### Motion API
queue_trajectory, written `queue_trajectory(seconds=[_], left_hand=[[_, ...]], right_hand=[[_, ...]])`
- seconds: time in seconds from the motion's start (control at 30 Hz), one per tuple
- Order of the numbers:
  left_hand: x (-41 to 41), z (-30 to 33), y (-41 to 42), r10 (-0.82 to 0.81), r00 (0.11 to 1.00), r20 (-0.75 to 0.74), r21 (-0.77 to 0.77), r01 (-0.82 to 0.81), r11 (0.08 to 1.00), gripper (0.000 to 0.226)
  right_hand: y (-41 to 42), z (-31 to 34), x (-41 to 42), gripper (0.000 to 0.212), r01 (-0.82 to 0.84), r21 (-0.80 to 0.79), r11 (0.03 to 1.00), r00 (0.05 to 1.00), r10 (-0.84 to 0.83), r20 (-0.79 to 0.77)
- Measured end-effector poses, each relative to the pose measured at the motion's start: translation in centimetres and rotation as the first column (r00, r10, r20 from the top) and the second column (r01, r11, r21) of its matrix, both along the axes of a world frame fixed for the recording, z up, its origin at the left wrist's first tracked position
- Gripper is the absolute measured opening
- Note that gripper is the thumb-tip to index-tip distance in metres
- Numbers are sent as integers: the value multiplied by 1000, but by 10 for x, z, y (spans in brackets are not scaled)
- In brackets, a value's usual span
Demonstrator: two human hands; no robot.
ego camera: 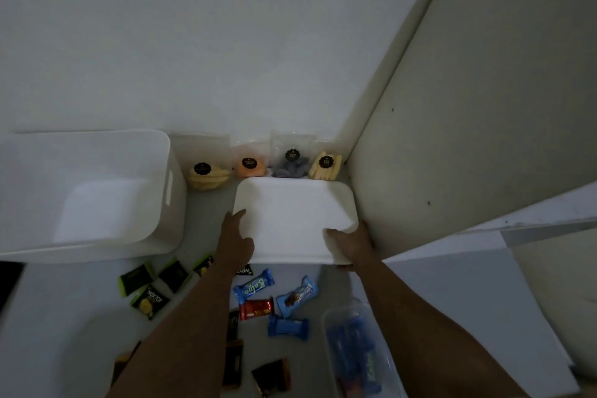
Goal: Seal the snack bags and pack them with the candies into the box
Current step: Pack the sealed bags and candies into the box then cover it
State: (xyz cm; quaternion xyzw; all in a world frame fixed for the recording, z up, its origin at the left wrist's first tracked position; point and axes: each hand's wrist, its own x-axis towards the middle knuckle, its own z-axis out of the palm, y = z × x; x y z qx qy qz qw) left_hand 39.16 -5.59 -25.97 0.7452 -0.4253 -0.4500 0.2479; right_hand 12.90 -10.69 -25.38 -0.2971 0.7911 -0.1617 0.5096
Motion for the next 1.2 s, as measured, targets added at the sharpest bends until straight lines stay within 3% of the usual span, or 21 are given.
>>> queue_trajectory(seconds=[0.13,0.27,0.5,0.67,0.8,1.07,1.2], left_hand=[[-3,1,9,-73,995,62,-68,77,995,76],[-7,-11,24,-216,932,292,-74,247,966,74],[-11,-8,54,-376,770,515,133,361,923,75],[-8,-4,74,-448,738,505,208,400,893,62],[3,8,91,-431,744,511,178,400,899,57],[65,38,112,-317,803,505,135,289,948,50],[97,42,125,-310,808,501,155,269,951,44]], right_hand=[[8,-1,7,100,-67,-136,988,986,45,-163],[24,2,14,90,-79,-184,980,985,48,-167],[49,6,25,73,-198,-195,961,960,150,-235],[72,6,19,56,-399,-255,881,882,292,-370],[89,7,22,45,-519,-236,822,823,405,-398],[108,15,56,42,-628,-223,746,763,532,-367],[117,18,78,45,-684,-144,715,707,601,-373]])
